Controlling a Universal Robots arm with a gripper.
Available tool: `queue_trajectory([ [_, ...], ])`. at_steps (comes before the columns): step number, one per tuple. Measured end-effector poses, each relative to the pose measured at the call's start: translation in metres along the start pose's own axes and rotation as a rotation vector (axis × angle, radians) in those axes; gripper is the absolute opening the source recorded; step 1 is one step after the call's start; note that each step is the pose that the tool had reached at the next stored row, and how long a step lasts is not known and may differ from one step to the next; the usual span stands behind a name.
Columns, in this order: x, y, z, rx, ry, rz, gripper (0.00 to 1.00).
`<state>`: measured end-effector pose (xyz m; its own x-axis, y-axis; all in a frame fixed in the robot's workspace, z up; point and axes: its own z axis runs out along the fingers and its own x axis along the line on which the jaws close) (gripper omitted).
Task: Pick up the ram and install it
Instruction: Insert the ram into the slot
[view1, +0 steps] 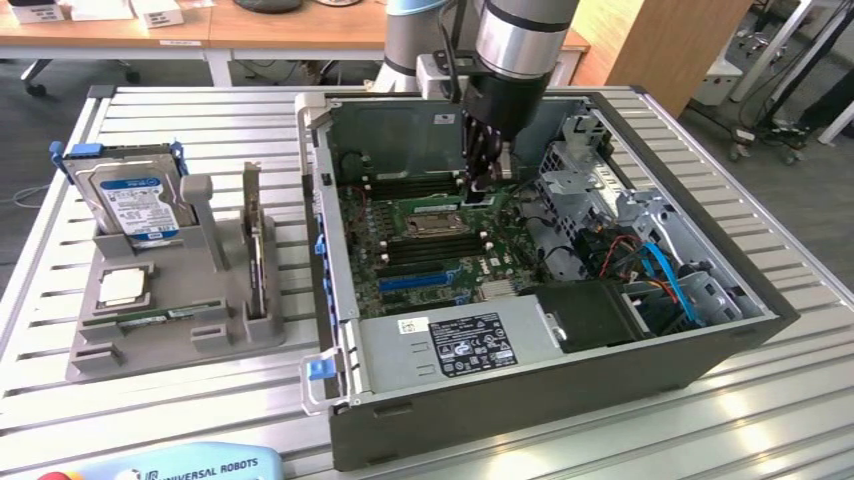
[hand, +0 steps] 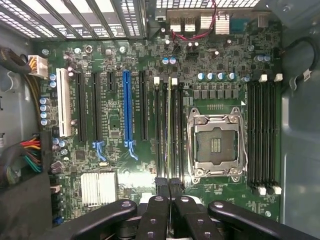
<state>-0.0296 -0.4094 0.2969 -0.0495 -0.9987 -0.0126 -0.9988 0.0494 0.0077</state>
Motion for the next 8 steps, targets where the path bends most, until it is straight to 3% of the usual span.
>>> queue_trajectory([
  [8,0.0001,-0.0001,0.0082,0.0028,0.0,0.0,0.11],
])
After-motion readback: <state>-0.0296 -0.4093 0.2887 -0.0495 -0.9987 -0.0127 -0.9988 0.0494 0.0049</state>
